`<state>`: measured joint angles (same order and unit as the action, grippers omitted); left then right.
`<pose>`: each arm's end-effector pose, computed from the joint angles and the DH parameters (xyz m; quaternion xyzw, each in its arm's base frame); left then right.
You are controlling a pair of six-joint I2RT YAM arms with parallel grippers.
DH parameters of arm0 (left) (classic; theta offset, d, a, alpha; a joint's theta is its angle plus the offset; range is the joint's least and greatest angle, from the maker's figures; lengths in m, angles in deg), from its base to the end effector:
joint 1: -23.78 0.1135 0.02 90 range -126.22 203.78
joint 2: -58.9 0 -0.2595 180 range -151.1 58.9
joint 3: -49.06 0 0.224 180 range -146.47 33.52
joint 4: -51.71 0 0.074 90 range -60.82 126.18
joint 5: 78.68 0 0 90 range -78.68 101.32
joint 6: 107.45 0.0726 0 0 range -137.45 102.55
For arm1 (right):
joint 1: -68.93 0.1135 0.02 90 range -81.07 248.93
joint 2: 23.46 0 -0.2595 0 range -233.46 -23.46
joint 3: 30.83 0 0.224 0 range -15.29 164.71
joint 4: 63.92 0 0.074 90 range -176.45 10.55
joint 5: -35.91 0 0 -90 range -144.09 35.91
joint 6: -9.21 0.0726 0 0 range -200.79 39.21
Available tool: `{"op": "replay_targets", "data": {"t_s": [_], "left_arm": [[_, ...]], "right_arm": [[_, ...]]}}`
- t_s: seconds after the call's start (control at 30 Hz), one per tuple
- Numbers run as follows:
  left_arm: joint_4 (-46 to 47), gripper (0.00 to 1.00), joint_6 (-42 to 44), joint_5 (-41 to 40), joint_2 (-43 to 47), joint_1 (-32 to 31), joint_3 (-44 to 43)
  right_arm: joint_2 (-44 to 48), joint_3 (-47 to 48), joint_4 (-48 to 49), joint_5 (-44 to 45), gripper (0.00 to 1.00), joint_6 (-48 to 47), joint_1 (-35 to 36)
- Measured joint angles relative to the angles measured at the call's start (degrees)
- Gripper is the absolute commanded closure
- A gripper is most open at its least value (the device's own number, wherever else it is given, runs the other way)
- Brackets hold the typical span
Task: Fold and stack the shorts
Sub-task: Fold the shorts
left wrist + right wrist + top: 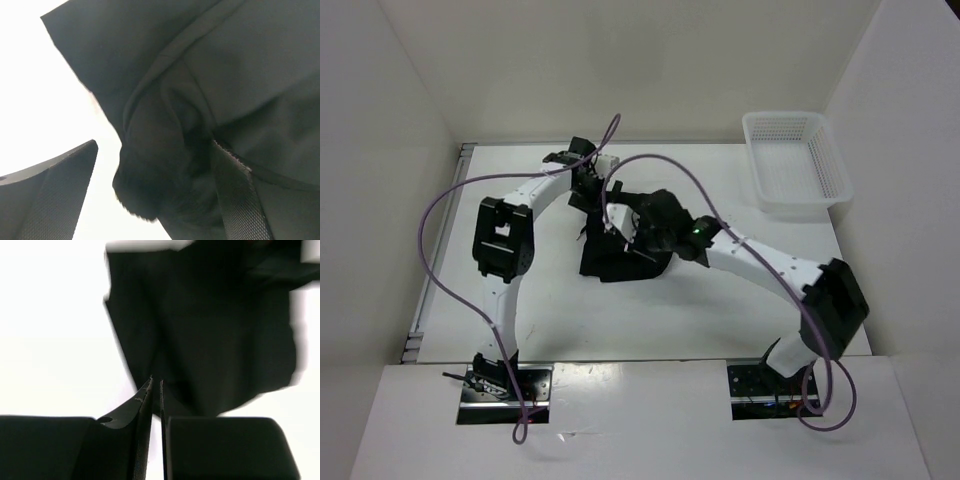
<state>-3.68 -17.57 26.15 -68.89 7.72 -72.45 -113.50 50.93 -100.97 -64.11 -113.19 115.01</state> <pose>0.4466 -0.1479 0.1672 0.1646 0.9478 -0.1580 0.2226 0.2296 0.2566 0.2373 -0.6086 0.6927 0.1253 0.3663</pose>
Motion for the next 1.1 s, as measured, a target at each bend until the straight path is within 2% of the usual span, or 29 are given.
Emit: {"op": "replay_targets", "data": {"t_s": [0.1,0.17,0.3,0.4,0.43,0.5,0.6,0.7,0.77,0.87,1.1], "left_arm": [[-0.7,0.00,-0.1,0.0,3.3,0.0,-0.1],[-0.9,0.00,-0.1,0.0,6.9,0.0,-0.3],[-0.5,0.00,-0.1,-1.2,16.3,0.0,-0.7],[0.5,0.00,-0.1,-2.6,23.8,1.1,-1.0],[1.1,0.00,-0.1,-2.9,26.0,2.1,-0.6],[2.6,0.00,0.0,-3.2,30.0,6.1,2.2],[4.3,0.00,-0.1,-4.8,34.3,15.6,9.0],[4.8,0.00,-0.1,-7.1,35.7,23.7,16.2],[4.9,0.00,-0.1,-7.8,36.2,26.5,20.8],[4.7,0.00,-0.1,-7.9,37.0,27.4,25.8],[5.1,0.00,-0.1,-7.5,42.0,27.2,27.8]], "right_arm": [[7.5,4.1,0.9,-0.2,0.80,4.1,-1.8],[12.2,6.2,1.8,0.4,0.74,6.4,-5.7],[19.1,7.2,4.0,3.6,0.68,9.3,-20.3],[20.4,5.3,3.8,5.8,0.59,11.0,-33.8],[20.1,4.5,3.1,6.5,0.56,11.5,-37.8],[18.7,3.1,0.7,6.7,0.41,12.7,-45.7],[17.9,0.1,-2.7,6.5,0.27,14.1,-53.7],[19.7,-2.3,-5.2,5.9,0.19,15.1,-54.9],[21.8,-3.7,-5.9,5.0,0.15,15.6,-54.8],[24.7,-4.9,-7.0,4.2,0.02,16.3,-54.8],[26.7,-6.5,-8.4,5.4,0.01,18.1,-53.5]]}}
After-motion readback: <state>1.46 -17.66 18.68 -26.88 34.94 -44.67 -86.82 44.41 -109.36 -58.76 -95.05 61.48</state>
